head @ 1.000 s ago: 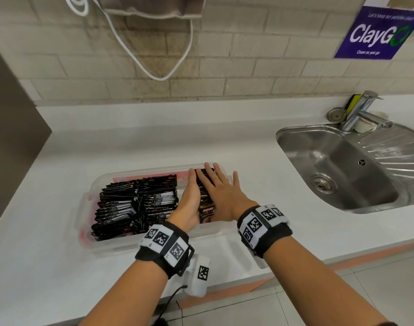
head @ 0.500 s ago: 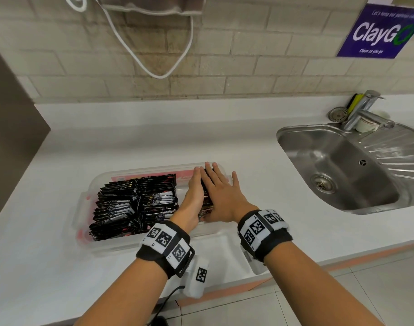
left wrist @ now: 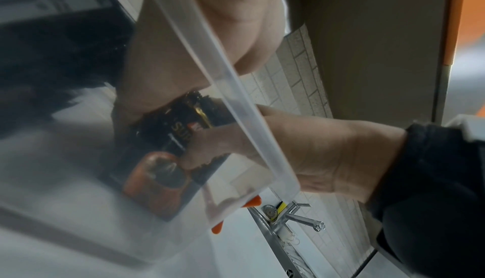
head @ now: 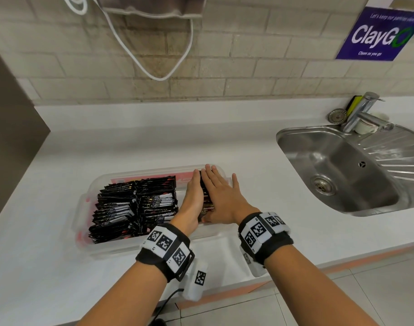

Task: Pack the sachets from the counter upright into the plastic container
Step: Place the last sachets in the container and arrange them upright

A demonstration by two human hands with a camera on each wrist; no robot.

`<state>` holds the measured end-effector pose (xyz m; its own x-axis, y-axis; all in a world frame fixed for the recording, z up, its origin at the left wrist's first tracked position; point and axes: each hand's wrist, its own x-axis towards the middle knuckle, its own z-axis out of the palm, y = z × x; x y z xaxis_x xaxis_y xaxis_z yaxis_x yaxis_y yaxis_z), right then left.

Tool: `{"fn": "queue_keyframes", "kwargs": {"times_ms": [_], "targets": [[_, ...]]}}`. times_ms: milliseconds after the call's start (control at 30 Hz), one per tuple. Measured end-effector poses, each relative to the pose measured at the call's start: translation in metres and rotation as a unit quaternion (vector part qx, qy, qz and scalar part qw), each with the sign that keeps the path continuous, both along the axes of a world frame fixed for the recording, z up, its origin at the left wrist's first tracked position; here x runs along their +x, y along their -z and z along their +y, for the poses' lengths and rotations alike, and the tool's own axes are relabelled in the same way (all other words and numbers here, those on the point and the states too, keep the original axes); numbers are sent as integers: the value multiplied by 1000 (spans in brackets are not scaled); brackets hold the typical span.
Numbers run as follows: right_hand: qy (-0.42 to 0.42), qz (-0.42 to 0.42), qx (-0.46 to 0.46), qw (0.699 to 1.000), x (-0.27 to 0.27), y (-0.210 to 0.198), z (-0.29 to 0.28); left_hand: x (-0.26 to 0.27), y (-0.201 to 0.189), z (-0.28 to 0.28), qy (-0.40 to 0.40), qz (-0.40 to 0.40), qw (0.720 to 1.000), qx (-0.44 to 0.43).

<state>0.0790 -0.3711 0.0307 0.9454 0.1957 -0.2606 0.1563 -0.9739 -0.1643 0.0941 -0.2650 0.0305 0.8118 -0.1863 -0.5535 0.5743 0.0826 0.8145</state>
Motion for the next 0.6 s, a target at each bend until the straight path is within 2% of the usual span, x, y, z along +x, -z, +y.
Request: {"fn": "queue_keyframes", "kwargs": {"times_ms": [400,600], "targets": [[-2,-9,2,1000,-2,2,-1,0,0,-1,-9,-25,1000,-8],[5,-16,51,999,-1,5,-2,-2,-3,1,-11,-28,1000,-6]]}}
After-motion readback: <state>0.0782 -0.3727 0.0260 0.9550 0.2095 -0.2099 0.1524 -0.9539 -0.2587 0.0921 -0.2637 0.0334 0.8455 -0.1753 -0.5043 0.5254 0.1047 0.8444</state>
